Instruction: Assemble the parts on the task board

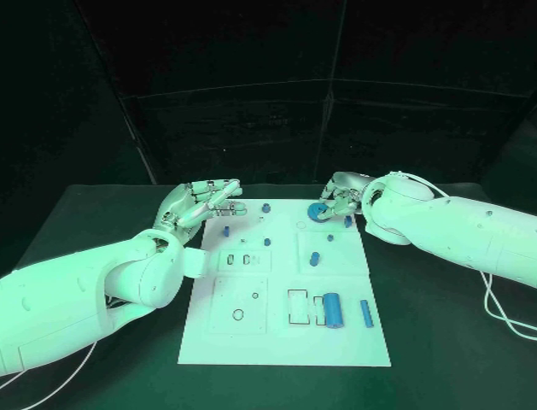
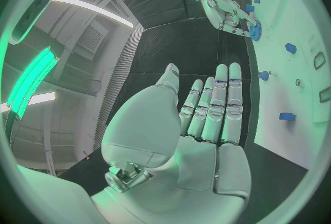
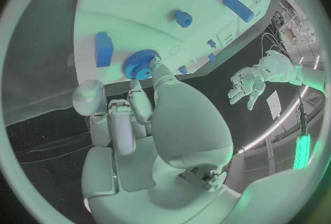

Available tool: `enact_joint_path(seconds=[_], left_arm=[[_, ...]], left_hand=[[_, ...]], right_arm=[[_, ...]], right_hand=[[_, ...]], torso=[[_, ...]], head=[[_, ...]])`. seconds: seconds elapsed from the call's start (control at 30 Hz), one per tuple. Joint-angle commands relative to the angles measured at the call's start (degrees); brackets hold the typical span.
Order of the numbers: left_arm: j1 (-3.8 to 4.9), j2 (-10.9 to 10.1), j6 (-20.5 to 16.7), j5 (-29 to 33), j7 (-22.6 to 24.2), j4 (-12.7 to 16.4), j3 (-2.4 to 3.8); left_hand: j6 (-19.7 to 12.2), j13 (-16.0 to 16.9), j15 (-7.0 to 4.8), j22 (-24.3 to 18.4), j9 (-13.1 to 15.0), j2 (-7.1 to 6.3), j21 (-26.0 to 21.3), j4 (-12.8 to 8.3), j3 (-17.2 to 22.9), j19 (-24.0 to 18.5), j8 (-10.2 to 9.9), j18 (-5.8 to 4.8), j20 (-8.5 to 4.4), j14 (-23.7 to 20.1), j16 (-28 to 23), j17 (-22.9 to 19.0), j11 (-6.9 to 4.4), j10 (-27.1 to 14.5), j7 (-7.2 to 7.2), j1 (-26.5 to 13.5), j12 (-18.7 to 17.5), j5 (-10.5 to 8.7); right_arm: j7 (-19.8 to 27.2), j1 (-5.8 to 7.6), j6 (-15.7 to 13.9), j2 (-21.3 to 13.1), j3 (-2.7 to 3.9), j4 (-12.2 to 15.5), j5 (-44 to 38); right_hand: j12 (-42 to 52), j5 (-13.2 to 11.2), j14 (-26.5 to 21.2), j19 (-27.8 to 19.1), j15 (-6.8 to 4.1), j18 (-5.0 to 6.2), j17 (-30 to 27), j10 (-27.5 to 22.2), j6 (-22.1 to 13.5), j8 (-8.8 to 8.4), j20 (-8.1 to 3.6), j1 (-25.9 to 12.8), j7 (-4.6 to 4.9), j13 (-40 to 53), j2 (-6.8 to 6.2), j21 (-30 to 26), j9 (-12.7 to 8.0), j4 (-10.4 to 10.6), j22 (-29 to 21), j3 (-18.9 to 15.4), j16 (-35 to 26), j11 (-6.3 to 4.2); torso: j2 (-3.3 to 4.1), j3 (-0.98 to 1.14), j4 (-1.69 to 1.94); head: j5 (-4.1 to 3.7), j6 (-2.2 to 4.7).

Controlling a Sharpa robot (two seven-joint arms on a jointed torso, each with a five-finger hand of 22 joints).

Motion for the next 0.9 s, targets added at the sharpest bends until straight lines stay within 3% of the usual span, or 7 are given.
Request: enact_joint_path(seconds=[0.03, 0.23, 0.4, 0.6, 0.9], left_arm=[[0.08, 0.1, 0.8, -0.3, 0.2, 0.0, 0.05], [0.08, 0.1, 0.8, -0.3, 0.1, 0.0, 0.05], [0.08, 0.1, 0.9, -0.3, 0.0, 0.0, 0.05], [0.08, 0.1, 0.9, -0.3, -0.1, 0.0, 0.05], [0.08, 0.1, 0.9, -0.3, -0.3, 0.0, 0.05]], left_hand=[[0.4, -0.1, -0.05, -0.1, -0.1, 0.31, 0.1, -0.3, 0.1, 0.4, -0.2, 0.72, -0.02, 0.3, -0.2, 0.1, 0.06, 0.2, 0.34, 0.2, -0.1, 0.3], [0.3, -0.1, -0.03, -0.1, -0.1, 0.34, 0.1, -0.3, 0.0, 0.4, -0.3, 0.71, -0.02, 0.3, -0.3, 0.1, 0.08, 0.1, 0.28, 0.2, -0.2, 0.3], [0.3, -0.1, -0.03, -0.1, -0.1, 0.34, 0.1, -0.3, 0.0, 0.4, -0.3, 0.71, -0.02, 0.3, -0.3, 0.1, 0.08, 0.1, 0.28, 0.2, -0.2, 0.3], [0.3, -0.1, -0.03, -0.1, -0.1, 0.34, 0.1, -0.3, 0.0, 0.4, -0.3, 0.71, -0.02, 0.3, -0.3, 0.1, 0.08, 0.1, 0.28, 0.2, -0.2, 0.3], [0.3, -0.1, -0.03, -0.1, -0.1, 0.37, 0.1, -0.4, 0.0, 0.4, -0.4, 0.71, -0.02, 0.3, -0.4, 0.1, 0.08, 0.0, 0.26, 0.2, -0.3, 0.3]], right_arm=[[-0.4, 0.06, 0.8, 0.2, -0.01, 0.1, -2.7], [-0.7, 0.03, 0.5, 0.4, -0.02, 0.3, -6.4], [-1.1, -0.01, -0.9, 0.6, -0.03, 0.6, -9.1], [-1.3, -0.05, -4.4, 0.6, -0.04, 0.8, -10.8], [-0.8, -0.07, -8.5, 0.4, -0.04, 3.2, -11.9]], right_hand=[[0.3, 0.1, 5.1, 0.6, 0.26, -1.0, 11.4, 0.4, 0.5, 0.29, -0.03, 0.6, -0.02, 0.2, 0.05, 0.3, 0.1, -0.4, 0.1, 0.0, 0.3, 0.1], [1.3, -0.1, 5.1, 0.7, 0.08, -1.06, 11.6, 1.2, 1.7, 1.08, -0.17, 0.9, -0.31, 1.4, 0.19, 0.6, 0.3, -0.8, 0.5, -0.2, 0.4, -0.14], [2.7, -3.5, 5.1, 0.9, -0.41, -1.12, 11.8, 2.5, 4.3, 2.65, -0.56, 1.9, -0.99, 3.1, 1.44, 0.9, 0.7, -1.3, 0.9, 0.9, 0.4, -0.74], [4.2, -4.1, 5.2, 1.1, -1.13, -1.2, 12.0, 4.0, 7.4, 4.32, -1.16, 2.5, -2.03, 5.0, 2.52, 1.2, 1.3, -1.8, 1.4, 2.4, 0.5, -1.64], [5.7, -3.6, 5.2, 1.4, -1.68, -1.33, 12.2, 5.5, 8.5, 4.66, -1.71, 2.2, -2.65, 6.9, 2.67, 1.6, 1.4, -1.8, 2.0, 3.3, 0.6, -2.22]], torso=[[-0.01, 0.0, -0.04], [-0.01, -0.01, 0.01], [-0.03, -0.01, 0.03], [-0.04, -0.02, -0.01], [-0.05, 0.0, 0.05]], head=[[-0.08, -0.08], [-0.09, -0.18], [-0.11, -0.23], [-0.13, -0.17], [-0.08, 0.03]])
